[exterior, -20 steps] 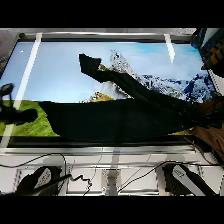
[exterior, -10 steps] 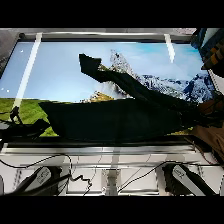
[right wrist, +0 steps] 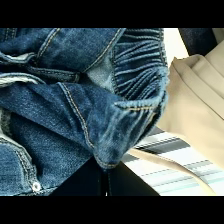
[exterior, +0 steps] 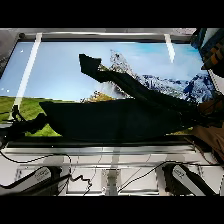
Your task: Fold the clothes and pants, and hang the long-sleeved shirts on hangers.
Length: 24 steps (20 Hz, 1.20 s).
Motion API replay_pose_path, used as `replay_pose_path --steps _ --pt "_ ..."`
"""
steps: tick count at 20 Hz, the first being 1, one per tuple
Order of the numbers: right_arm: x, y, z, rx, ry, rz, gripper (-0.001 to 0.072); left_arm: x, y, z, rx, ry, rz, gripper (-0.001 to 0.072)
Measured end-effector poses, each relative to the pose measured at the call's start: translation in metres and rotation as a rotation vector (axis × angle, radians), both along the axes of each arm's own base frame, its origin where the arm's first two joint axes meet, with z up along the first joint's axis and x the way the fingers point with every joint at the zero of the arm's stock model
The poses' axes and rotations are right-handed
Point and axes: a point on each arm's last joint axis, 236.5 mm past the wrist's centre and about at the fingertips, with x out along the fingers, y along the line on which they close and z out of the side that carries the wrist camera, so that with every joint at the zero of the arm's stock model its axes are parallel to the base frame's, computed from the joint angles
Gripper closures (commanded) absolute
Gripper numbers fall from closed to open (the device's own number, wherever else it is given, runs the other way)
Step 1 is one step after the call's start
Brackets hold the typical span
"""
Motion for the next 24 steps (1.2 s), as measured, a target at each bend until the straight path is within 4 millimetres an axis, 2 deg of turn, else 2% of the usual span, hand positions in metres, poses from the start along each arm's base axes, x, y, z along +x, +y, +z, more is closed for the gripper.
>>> replay_pose_path --steps 3,5,7,9,11,12,14,15,20,24 --pt "0.002 0.0 0.0 0.002 -0.01 -0.019 0.0639 0.01 0.008 0.005 0.027 -0.026 0.015 0.0683" --pt "0.01 -0.001 0.002 0.002 -0.046 -0.047 0.0639 0.029 0.02 0.023 0.057 -0.079 0.023 0.0685" --pt "0.021 -0.002 0.004 0.008 -0.093 -0.101 0.0639 0.055 0.035 0.056 0.102 -0.16 0.018 0.0685" --pt "0.027 0.001 0.006 0.032 -0.12 -0.153 0.0639 0.083 0.05 0.1 0.153 -0.25 -0.003 0.0685" --pt "0.026 0.009 0.006 0.07 -0.112 -0.182 0.0639 0.099 0.064 0.136 0.207 -0.293 -0.01 0.0686" --pt "0.021 0.012 0.005 0.084 -0.091 -0.187 0.0639 0.1 0.07 0.147 0.232 -0.284 -0.024 0.0685" --pt "0.008 0.018 0.004 0.101 -0.038 -0.19 0.0639 0.09 0.078 0.15 0.272 -0.2 -0.05 0.0685" --pt "0.001 0.021 0.003 0.11 -0.01 -0.19 0.0639 0.077 0.082 0.142 0.293 -0.119 -0.065 0.0686" --pt "-0.039 0.041 -0.019 0.151 0.119 -0.183 0.0639 -0.019 0.11 0.079 0.358 0.337 -0.053 0.0685" --pt "-0.068 0.051 -0.043 0.162 0.201 -0.175 0.0639 -0.076 0.104 0.041 0.333 0.549 -0.037 0.0684"
